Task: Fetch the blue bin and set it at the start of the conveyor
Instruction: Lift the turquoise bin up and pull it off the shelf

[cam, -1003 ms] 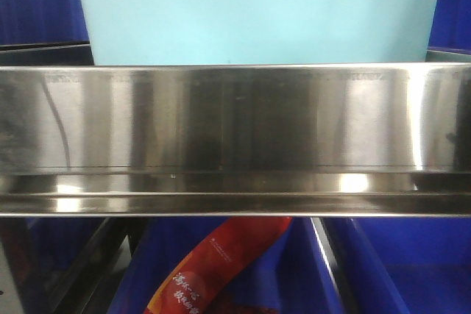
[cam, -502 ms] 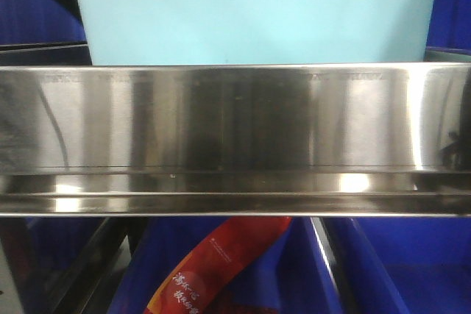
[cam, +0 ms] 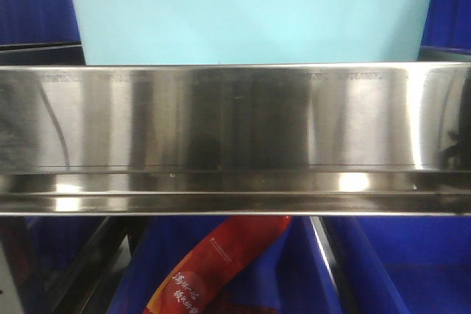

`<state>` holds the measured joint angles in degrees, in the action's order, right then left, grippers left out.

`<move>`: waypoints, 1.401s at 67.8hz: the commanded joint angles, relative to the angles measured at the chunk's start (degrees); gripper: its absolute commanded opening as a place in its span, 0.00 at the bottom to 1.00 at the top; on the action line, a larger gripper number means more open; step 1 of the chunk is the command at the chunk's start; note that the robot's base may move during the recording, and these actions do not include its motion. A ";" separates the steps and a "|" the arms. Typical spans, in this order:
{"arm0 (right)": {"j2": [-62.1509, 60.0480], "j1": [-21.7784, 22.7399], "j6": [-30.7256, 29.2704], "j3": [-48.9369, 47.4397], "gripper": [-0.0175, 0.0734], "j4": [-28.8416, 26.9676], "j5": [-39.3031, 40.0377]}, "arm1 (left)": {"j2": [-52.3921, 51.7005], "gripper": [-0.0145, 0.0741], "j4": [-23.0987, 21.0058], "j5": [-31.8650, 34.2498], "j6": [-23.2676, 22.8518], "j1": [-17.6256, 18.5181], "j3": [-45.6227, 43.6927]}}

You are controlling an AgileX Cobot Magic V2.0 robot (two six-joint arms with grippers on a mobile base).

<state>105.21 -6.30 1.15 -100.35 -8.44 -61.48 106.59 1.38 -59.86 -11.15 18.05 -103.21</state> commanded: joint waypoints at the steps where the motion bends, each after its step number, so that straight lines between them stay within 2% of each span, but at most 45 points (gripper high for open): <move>1: -4.06 -0.10 -1.15 -0.34 0.03 0.53 -1.14 | -4.65 0.04 -0.11 0.92 0.39 0.05 -0.49; 38: -22.81 -0.10 -1.15 -0.34 0.03 0.07 -1.14 | -22.98 0.04 -0.24 -3.01 0.39 1.36 -0.49; 69: -22.84 -0.10 -1.15 -0.34 0.03 0.07 -0.62 | -23.31 0.04 -0.13 -5.10 0.39 1.36 -0.22; 82: -22.84 -0.10 -1.15 -0.34 0.03 0.07 -0.09 | -23.31 0.04 -0.13 -2.42 0.39 1.36 -0.23; 95: -22.84 -0.10 -1.15 -0.34 0.03 0.07 0.56 | -23.31 0.04 -0.13 3.32 0.39 1.36 -0.23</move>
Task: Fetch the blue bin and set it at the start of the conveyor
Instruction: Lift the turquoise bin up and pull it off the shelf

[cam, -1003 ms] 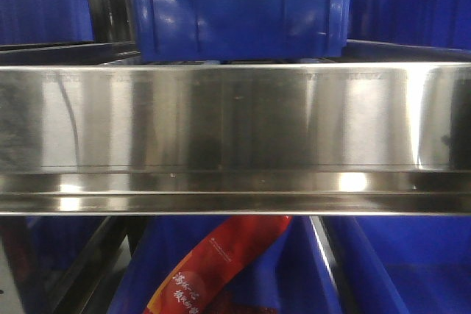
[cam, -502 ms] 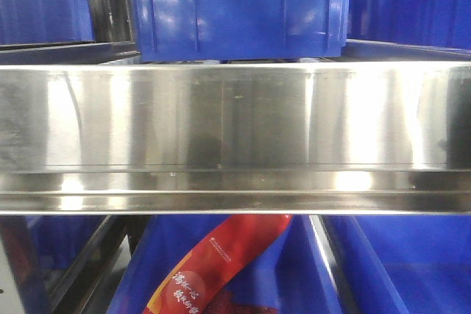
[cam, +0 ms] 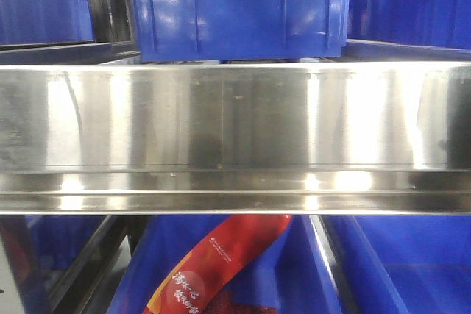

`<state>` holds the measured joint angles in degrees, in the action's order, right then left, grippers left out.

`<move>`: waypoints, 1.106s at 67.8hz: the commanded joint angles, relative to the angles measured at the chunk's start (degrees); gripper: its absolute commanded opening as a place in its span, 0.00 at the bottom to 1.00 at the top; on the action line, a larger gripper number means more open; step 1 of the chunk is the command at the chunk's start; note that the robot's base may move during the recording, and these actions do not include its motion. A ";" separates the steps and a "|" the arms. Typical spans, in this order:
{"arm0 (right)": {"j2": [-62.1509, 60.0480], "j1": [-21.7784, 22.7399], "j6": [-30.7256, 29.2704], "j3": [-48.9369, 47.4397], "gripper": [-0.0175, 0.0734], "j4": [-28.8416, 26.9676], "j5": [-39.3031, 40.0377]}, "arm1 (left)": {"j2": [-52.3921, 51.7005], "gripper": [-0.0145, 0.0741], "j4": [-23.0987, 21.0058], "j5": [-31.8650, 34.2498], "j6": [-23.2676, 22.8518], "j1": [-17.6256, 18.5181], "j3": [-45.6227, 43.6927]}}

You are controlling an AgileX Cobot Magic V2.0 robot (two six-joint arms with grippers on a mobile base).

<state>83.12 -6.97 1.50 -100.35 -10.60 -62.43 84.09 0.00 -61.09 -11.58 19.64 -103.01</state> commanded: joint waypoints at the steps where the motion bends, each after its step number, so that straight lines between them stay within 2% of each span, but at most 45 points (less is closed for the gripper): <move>1: -0.75 0.57 -1.50 -0.34 0.03 2.23 1.52 | -0.81 0.04 1.25 4.76 0.82 -0.23 -0.42; 41: -0.75 0.57 -1.50 -0.34 0.03 2.23 1.52 | -0.81 0.04 1.25 21.60 0.82 -0.23 -0.42; 75: -0.75 0.57 -1.50 -0.34 0.03 2.23 1.52 | -0.81 0.04 1.25 23.34 0.82 -0.23 -0.42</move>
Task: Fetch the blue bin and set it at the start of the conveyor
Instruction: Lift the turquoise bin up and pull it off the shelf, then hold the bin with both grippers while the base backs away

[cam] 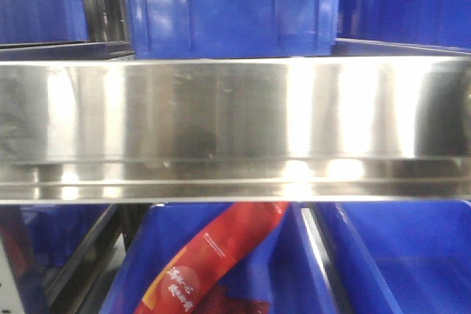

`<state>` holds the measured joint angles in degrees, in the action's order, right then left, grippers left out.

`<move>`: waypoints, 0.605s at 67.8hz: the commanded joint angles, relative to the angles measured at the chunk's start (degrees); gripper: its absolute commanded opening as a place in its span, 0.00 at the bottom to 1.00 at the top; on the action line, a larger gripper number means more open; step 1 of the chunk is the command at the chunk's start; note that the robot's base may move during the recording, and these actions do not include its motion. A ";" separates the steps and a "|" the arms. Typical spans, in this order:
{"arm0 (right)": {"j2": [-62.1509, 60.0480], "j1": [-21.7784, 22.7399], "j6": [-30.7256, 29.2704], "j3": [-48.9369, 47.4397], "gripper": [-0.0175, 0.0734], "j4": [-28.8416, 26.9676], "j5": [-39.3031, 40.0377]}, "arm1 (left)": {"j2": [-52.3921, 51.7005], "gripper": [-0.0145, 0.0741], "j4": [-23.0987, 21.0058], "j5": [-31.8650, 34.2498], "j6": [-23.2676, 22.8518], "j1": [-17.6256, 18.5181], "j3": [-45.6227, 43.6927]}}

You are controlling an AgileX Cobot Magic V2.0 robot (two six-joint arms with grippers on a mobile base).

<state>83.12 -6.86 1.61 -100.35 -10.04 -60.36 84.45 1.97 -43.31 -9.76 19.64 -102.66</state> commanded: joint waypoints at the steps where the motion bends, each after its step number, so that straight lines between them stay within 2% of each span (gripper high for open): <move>1: -0.75 0.46 -1.61 -0.34 0.03 1.67 -0.56 | -1.17 0.04 -0.73 5.57 -0.99 -0.23 -0.78; 41: -0.75 0.46 -1.61 -0.34 0.03 1.67 -0.56 | -1.17 0.04 -0.46 5.57 -0.99 -0.23 -0.78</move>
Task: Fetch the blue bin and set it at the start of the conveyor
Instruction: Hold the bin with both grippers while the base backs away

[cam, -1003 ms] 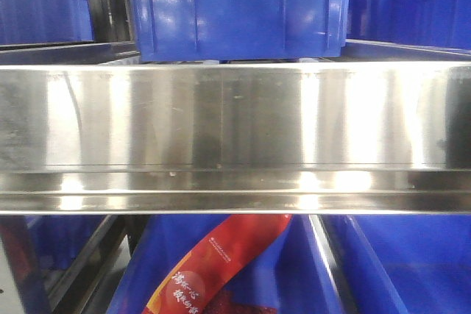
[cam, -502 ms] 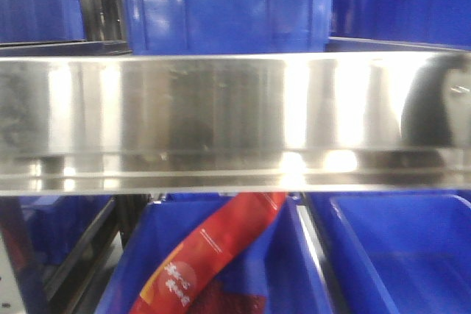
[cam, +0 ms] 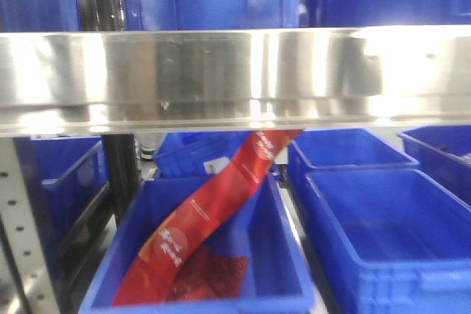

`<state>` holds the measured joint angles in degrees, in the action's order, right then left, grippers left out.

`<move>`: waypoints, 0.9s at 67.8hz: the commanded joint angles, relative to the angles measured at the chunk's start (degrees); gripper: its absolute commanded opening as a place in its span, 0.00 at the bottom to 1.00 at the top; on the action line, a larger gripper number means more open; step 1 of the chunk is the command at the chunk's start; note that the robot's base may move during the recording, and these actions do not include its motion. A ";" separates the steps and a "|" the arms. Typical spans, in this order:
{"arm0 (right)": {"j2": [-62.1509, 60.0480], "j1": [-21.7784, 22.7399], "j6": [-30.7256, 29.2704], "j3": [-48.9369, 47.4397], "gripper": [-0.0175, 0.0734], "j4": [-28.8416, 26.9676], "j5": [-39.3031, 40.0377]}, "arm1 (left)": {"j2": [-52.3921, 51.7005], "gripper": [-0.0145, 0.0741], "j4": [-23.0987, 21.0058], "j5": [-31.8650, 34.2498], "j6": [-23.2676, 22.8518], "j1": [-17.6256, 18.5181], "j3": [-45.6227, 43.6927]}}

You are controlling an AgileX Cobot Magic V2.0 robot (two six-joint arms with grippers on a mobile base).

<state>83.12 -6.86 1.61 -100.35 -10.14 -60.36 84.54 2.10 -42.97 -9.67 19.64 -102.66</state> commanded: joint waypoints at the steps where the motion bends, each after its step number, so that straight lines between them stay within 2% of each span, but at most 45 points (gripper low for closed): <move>1: -0.75 0.46 -1.61 -0.34 0.03 1.78 -0.56 | -1.26 0.04 -0.59 5.24 -1.09 -0.23 -0.78; 61: -0.75 0.46 -1.61 -0.34 0.03 1.78 -0.56 | -1.26 0.04 -0.31 5.24 -1.09 -0.23 -0.78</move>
<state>83.12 -6.86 1.61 -100.35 -10.44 -60.36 84.54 2.44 -42.97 -9.67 19.64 -102.66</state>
